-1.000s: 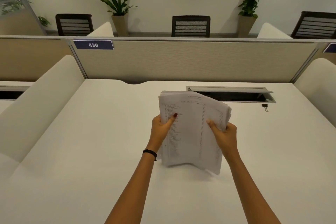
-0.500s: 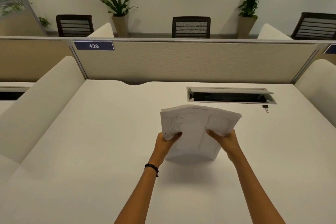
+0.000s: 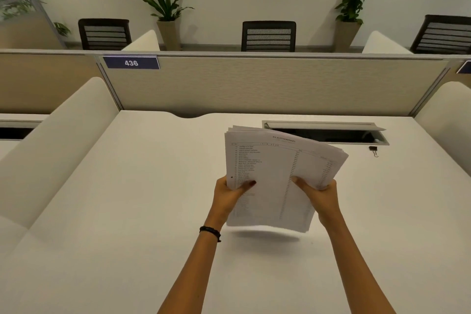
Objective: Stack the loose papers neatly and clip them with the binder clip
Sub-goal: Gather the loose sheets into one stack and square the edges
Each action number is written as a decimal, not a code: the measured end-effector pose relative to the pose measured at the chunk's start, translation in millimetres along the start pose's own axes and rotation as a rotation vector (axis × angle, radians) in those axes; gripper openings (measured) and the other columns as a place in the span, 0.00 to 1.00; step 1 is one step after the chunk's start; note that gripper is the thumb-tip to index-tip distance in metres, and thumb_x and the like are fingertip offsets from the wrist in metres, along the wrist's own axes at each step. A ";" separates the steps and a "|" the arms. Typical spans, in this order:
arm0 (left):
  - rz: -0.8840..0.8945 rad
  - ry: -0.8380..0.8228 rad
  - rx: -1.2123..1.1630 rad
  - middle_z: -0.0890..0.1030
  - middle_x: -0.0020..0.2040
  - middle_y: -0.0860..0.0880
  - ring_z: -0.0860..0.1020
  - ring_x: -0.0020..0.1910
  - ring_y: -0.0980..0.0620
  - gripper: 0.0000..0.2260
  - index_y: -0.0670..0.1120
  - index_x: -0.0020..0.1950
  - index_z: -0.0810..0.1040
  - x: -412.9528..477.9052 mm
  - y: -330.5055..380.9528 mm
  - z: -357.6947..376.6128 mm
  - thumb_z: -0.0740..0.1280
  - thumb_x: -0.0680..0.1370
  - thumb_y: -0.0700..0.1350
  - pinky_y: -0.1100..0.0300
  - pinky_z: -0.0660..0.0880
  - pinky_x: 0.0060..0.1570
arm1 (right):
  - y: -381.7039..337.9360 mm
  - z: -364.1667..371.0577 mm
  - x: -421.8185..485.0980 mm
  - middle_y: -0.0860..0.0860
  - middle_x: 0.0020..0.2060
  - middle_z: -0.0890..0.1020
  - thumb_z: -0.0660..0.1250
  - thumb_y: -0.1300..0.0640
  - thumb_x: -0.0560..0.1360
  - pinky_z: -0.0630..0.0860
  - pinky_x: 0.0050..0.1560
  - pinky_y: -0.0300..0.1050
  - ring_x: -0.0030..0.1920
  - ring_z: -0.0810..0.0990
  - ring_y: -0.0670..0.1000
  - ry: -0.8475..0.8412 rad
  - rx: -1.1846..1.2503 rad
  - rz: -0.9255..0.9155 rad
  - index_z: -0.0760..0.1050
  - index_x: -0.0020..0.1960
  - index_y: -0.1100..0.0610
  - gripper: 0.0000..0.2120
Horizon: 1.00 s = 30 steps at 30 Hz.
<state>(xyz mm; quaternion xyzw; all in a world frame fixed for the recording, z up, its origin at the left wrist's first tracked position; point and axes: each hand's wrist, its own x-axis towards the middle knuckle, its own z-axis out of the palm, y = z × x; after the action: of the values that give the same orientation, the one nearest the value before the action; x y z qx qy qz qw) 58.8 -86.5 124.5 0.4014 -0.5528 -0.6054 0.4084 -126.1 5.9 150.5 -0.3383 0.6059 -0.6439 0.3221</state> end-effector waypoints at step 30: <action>0.144 0.407 -0.001 0.78 0.46 0.48 0.76 0.43 0.54 0.09 0.50 0.54 0.72 12.4 62.4 20.4 0.57 0.80 0.52 0.65 0.73 0.37 | 1.0 6.3 -9.6 0.38 0.37 0.84 0.71 0.66 0.69 0.79 0.36 0.38 0.40 0.82 0.41 -0.078 -0.058 0.011 0.78 0.46 0.45 0.16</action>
<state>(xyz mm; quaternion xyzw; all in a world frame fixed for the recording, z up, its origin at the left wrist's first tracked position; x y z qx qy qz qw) 38.6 -94.6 187.7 0.4745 -0.4861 -0.4813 0.5540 -115.5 10.2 149.3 -0.3692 0.6131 -0.6105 0.3391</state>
